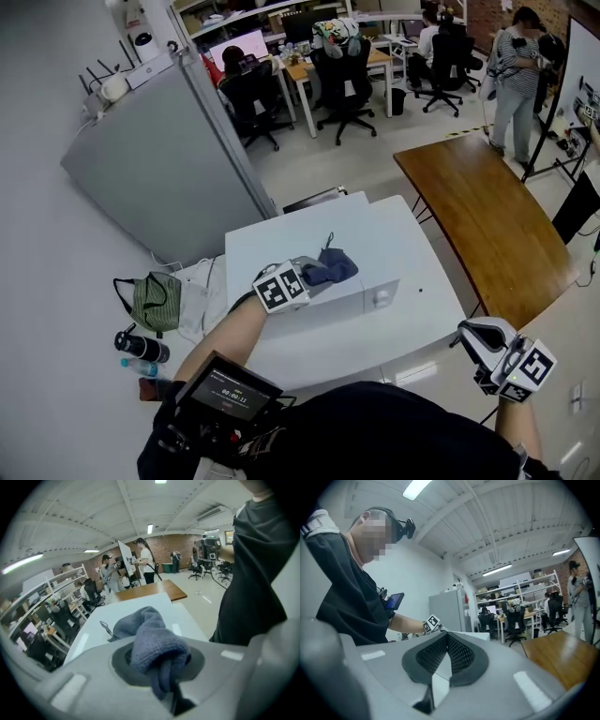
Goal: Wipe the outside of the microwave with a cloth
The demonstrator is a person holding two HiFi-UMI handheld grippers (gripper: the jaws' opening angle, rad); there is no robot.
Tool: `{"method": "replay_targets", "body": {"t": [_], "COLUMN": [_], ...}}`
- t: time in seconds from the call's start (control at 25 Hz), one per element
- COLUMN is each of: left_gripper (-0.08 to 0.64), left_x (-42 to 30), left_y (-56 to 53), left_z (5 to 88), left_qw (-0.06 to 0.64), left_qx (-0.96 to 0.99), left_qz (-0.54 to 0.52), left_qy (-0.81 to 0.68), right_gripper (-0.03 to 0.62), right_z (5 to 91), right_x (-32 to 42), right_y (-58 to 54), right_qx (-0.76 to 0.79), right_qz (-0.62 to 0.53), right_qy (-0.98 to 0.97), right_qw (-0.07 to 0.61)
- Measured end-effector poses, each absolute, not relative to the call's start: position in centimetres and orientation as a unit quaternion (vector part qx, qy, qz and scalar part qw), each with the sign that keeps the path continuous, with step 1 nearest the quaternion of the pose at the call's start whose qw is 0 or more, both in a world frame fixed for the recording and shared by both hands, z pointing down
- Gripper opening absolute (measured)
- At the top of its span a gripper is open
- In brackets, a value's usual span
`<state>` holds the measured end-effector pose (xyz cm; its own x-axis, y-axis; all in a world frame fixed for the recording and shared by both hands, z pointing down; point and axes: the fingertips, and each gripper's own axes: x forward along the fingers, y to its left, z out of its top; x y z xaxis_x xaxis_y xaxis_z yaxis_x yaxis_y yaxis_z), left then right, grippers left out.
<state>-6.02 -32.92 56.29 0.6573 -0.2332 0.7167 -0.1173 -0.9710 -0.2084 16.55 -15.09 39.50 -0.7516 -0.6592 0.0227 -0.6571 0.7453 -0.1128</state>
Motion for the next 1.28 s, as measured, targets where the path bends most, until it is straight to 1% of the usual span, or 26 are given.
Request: {"method": "replay_targets", "body": {"t": [0.12,0.2,0.32,0.4,0.48,0.56,0.68,0.8,0.92,1.0,1.08,1.16,1.28], "left_gripper": [0.055,0.055,0.056,0.057,0.057,0.057,0.057,0.057,0.057,0.057,0.057,0.057,0.056], "left_x": [3.7,8.4,11.9,11.9,9.5,4.5,-6.8,-19.4,-28.3,-30.9,-31.2,-30.4,-26.8], "left_y": [-34.4,-35.0,-34.8,-34.1,-33.6,-33.0,-31.2,-27.9,-25.3,-24.3,-24.0,-23.9,-23.5], "left_z": [56.2,56.2,56.6,55.9,54.2,52.1,50.6,52.1,54.3,55.8,56.6,56.6,56.6], "left_qw": [0.084,0.09,0.102,0.097,0.097,0.106,0.117,0.114,0.092,0.081,0.077,0.085,0.104], "left_qx": [-0.914,-0.917,-0.916,-0.921,-0.927,-0.929,-0.922,-0.907,-0.899,-0.899,-0.903,-0.906,-0.906], "left_qz": [-0.392,-0.387,-0.389,-0.377,-0.361,-0.351,-0.36,-0.391,-0.404,-0.403,-0.393,-0.386,-0.394], "left_qy": [0.059,0.04,0.017,0.011,0.02,0.041,0.078,0.112,0.142,0.152,0.156,0.152,0.116], "right_gripper": [0.005,0.005,0.005,0.005,0.005,0.005,0.005,0.005,0.005,0.005,0.005,0.005,0.005], "right_z": [40.1,40.4,40.5,40.1,39.6,38.9,37.9,37.4,37.4,37.5,37.3,37.3,37.8], "right_x": [22.7,25.5,27.2,26.6,24.6,21.3,14.3,6.3,-0.3,-3.1,-4.7,-4.7,-2.3], "right_y": [-14.3,-13.7,-12.9,-12.9,-13.3,-13.9,-14.7,-14.9,-14.8,-14.5,-14.4,-14.4,-14.8], "right_qx": [-0.393,-0.415,-0.434,-0.433,-0.419,-0.398,-0.356,-0.307,-0.269,-0.253,-0.246,-0.249,-0.264], "right_qz": [-0.067,-0.071,-0.071,-0.068,-0.059,-0.049,-0.035,-0.028,-0.03,-0.033,-0.038,-0.038,-0.039], "right_qy": [0.917,0.907,0.898,0.899,0.906,0.916,0.934,0.951,0.963,0.967,0.968,0.968,0.964], "right_qw": [0.013,0.015,0.018,0.02,0.018,0.017,0.012,0.007,0.002,-0.004,-0.001,-0.005,-0.013]}}
